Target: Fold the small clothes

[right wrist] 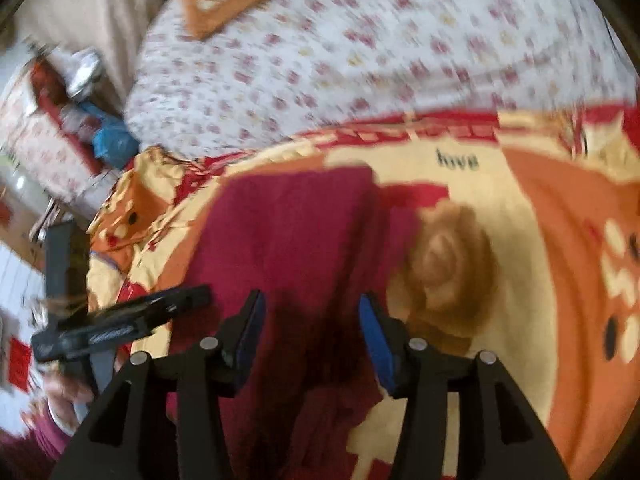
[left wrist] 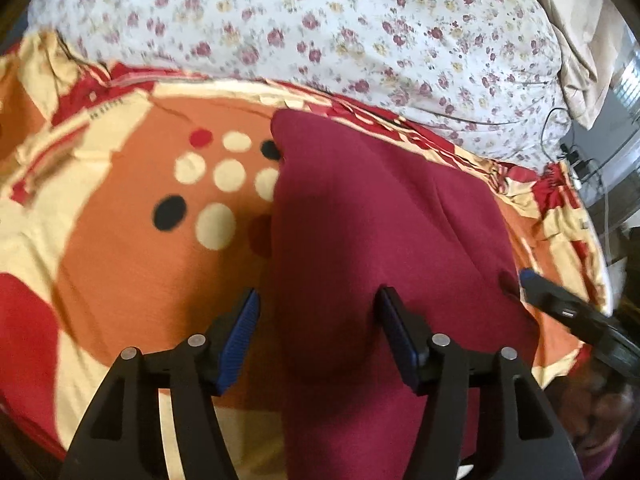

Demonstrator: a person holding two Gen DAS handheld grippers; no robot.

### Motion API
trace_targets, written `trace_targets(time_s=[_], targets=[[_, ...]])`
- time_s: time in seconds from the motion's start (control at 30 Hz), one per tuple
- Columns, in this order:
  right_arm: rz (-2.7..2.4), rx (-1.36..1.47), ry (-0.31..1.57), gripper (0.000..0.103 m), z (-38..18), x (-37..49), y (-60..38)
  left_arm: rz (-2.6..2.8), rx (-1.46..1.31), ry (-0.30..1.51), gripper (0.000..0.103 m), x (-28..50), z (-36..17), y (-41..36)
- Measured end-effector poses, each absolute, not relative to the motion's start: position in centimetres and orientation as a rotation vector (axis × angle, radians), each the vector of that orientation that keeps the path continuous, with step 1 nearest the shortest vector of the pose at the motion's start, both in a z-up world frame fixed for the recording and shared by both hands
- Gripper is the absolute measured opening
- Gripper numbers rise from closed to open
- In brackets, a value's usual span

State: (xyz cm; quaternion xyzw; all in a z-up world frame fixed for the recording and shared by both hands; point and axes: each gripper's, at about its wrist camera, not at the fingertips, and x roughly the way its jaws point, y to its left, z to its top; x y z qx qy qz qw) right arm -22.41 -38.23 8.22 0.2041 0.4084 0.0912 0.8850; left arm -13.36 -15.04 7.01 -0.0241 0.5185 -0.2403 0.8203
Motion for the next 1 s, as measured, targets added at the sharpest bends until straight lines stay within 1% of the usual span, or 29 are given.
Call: trace_targets(time_s=[0.1, 0.2, 0.33, 0.37, 0.43, 0.57, 0.67, 0.7, 0.77, 0.8, 0.83, 1.0], targets=[[0.248, 0.331, 0.813, 0.047, 10.4, -23.6, -36.7, -0.481, -0.042, 1.092, 0.052, -13.7, 7.3, -15.1], [0.307, 0.250, 0.815, 0.046, 11.1, -24.1, -34.8, -0.467, -0.038, 1.083, 0.052, -13.9, 7.3, -15.2], [0.230, 0.170, 0.906, 0.046, 8.3, -23.2, -33.5, -0.452, -0.033, 1.084, 0.052, -14.4, 7.0, -15.5], [0.205, 0.169, 0.943, 0.046, 7.1, -22.7, -33.7, -0.454, -0.036, 1.081, 0.052, -14.6, 7.0, -15.5], [0.193, 0.186, 0.939, 0.046, 6.3, -22.8, -34.0, -0.448, -0.028, 1.073, 0.052, -14.9, 7.1, -15.6], [0.186, 0.241, 0.906, 0.045, 7.3, -23.4, -34.7, -0.417, 0.016, 1.021, 0.052, -15.6, 7.9, -15.4], [0.158, 0.287, 0.846, 0.046, 9.0, -24.4, -35.4, -0.385, 0.030, 0.957, 0.052, -16.3, 9.2, -14.9], [0.152, 0.301, 0.828, 0.047, 9.5, -24.5, -35.8, -0.377, 0.032, 0.939, 0.052, -16.4, 9.6, -14.8], [0.132, 0.316, 0.798, 0.053, 10.5, -25.2, -36.1, -0.347, 0.059, 0.869, 0.052, -17.1, 10.9, -14.5], [0.120, 0.316, 0.785, 0.060, 10.8, -25.4, -36.2, -0.332, 0.078, 0.833, 0.052, -17.5, 11.5, -14.4], [0.108, 0.315, 0.767, 0.064, 11.2, -25.7, -36.2, -0.323, 0.092, 0.808, 0.052, -17.7, 12.0, -14.4], [0.087, 0.310, 0.732, 0.067, 12.4, -26.4, -36.1, -0.301, 0.141, 0.684, 0.052, -19.4, 14.2, -14.2]])
